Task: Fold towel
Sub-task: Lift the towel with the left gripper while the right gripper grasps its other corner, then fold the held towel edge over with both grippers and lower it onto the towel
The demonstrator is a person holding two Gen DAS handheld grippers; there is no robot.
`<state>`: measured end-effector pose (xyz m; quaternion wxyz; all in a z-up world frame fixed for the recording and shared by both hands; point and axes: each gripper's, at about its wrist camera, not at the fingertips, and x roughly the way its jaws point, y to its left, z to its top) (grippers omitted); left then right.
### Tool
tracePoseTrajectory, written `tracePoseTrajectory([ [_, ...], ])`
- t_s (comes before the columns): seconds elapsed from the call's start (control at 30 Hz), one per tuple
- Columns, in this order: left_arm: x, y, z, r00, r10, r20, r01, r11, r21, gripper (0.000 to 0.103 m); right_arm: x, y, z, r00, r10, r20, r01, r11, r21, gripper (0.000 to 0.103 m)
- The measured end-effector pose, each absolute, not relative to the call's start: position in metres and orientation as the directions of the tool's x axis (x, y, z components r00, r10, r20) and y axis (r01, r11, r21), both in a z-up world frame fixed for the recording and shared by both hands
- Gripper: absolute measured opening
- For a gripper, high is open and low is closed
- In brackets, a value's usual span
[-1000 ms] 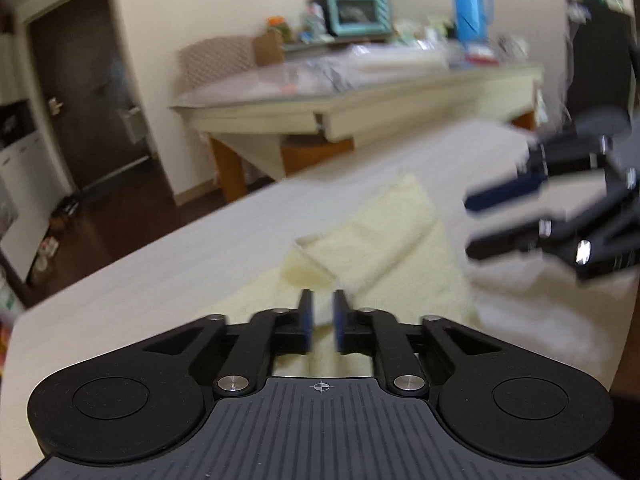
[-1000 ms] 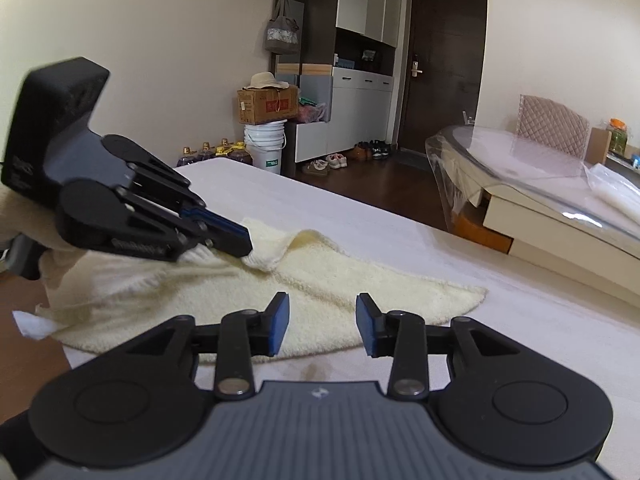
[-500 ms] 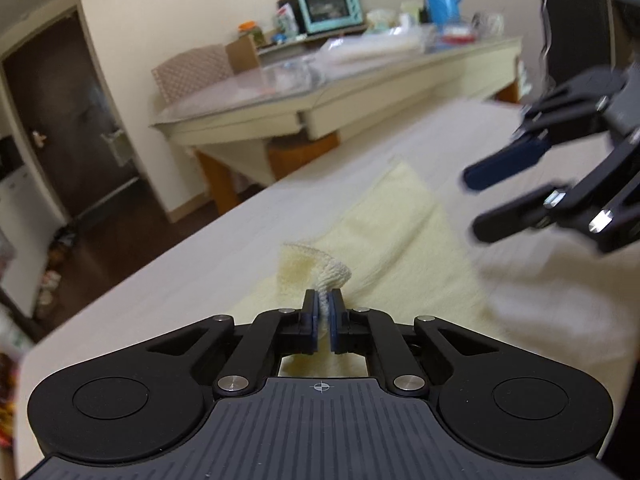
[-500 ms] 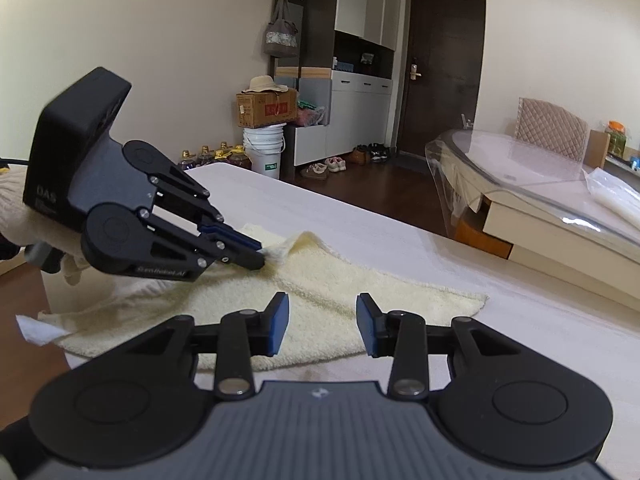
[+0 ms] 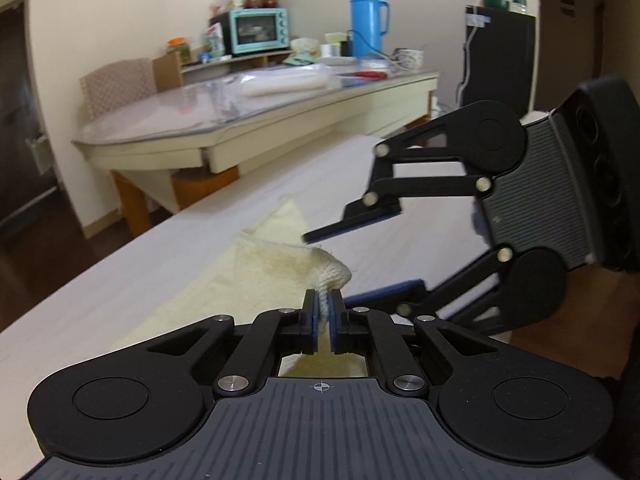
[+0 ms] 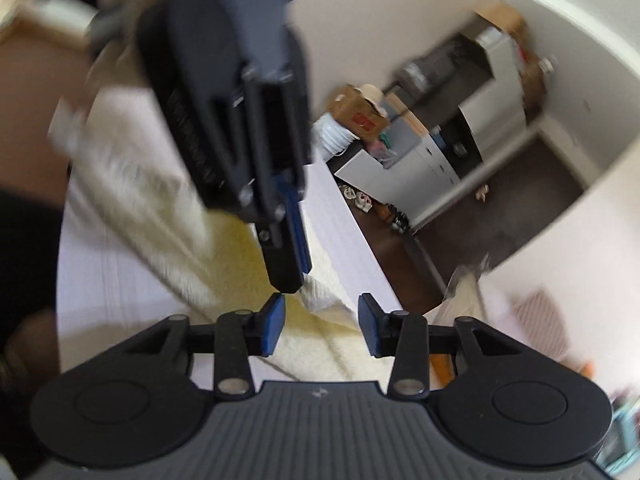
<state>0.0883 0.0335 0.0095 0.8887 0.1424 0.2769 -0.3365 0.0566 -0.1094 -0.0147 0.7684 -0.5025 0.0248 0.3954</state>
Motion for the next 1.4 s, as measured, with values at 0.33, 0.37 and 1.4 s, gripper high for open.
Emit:
tracePoseTrajectory([
  [0.33,0.071,0.038,0.016,0.621,-0.538,-0.570,0.678,0.734,0.047,0.024,0.049,-0.119,-0.024,0.700,0.531,-0.478,-0.619,0.116,-0.777,0.007],
  [0.37,0.067,0.042,0.018,0.635,-0.523,-0.569,0.664,0.745,0.056,0.028,0.049,-0.124,-0.021,0.706,0.522,-0.478,-0.629,0.151,-0.763,0.007],
  [1.4,-0.074,0.049,-0.031,0.751,-0.245,-0.614,0.616,0.595,0.516,0.014,0.010,-0.195,0.016,0.757,0.403,-0.514,-0.652,0.409,-0.639,0.007],
])
